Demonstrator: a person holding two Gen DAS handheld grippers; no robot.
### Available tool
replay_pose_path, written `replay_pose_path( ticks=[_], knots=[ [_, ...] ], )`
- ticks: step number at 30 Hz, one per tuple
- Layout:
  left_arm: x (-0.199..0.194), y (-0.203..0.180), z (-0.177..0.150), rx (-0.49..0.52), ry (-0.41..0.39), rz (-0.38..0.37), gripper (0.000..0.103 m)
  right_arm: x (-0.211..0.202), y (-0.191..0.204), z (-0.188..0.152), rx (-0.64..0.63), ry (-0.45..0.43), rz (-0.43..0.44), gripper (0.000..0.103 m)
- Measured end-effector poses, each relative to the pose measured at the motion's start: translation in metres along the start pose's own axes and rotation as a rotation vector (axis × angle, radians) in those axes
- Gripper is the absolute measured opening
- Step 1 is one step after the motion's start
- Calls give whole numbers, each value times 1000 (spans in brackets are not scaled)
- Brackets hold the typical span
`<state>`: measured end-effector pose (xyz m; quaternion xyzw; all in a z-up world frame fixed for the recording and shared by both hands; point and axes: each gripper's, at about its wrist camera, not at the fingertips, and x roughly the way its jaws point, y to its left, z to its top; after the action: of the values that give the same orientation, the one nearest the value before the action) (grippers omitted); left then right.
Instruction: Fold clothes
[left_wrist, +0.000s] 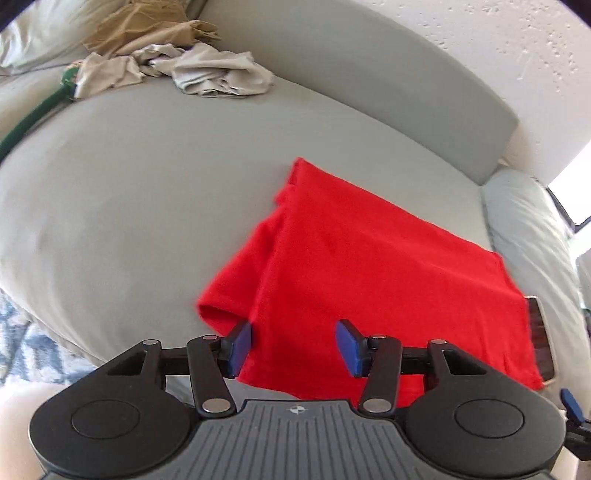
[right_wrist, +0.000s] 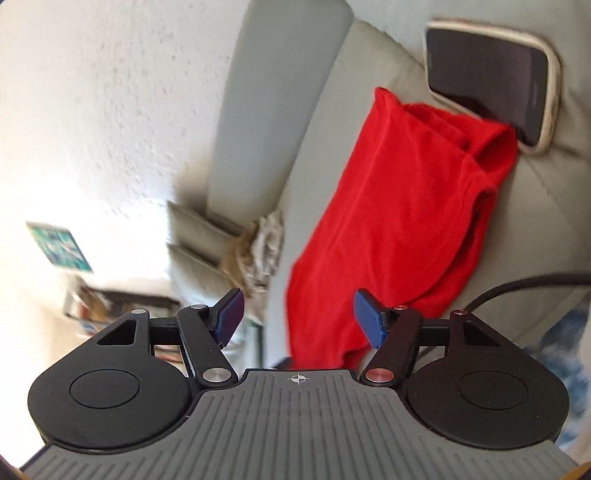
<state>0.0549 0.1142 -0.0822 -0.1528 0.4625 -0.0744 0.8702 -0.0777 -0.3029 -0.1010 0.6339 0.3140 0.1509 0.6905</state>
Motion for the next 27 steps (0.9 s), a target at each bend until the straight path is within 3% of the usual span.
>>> replay_pose_path(
  ticks=[4, 6, 9, 11, 12, 13, 14, 15, 17, 22, 27],
  knots=[
    [-6, -23, -13, 109, 35, 1, 50, -3, -35, 8, 380, 12, 357, 73],
    [-16, -26, -17, 125, 84, -3, 49, -19, -24, 12, 330, -95, 378, 75],
    [-39, -20, -18, 143, 98, -28, 50, -63, 21, 13, 7, -405, 115, 76],
    [-45, -12, -15, 140, 81, 5, 53, -76, 51, 9, -246, -538, -95, 80],
    [-40, -7, -12, 131, 72, 34, 54, -73, 59, 12, -337, -533, -186, 80],
    [-36, -4, -10, 116, 60, 57, 54, -64, 63, 19, -404, -475, -279, 79],
    [-30, 0, -8, 93, 43, 67, 54, -51, 60, 26, -432, -410, -355, 68],
    [-24, 3, -6, 69, 25, 78, 53, -38, 55, 33, -454, -348, -425, 47],
    [-17, 8, -6, 21, -23, 96, 53, -20, 33, 44, -396, -304, -452, 24],
    [-12, -1, -9, 18, -101, 37, 51, -6, -2, 58, -330, -239, -482, 23],
    [2, -28, 7, 92, -128, -42, 51, 23, 24, 58, -489, -285, -474, 23]
  ],
)
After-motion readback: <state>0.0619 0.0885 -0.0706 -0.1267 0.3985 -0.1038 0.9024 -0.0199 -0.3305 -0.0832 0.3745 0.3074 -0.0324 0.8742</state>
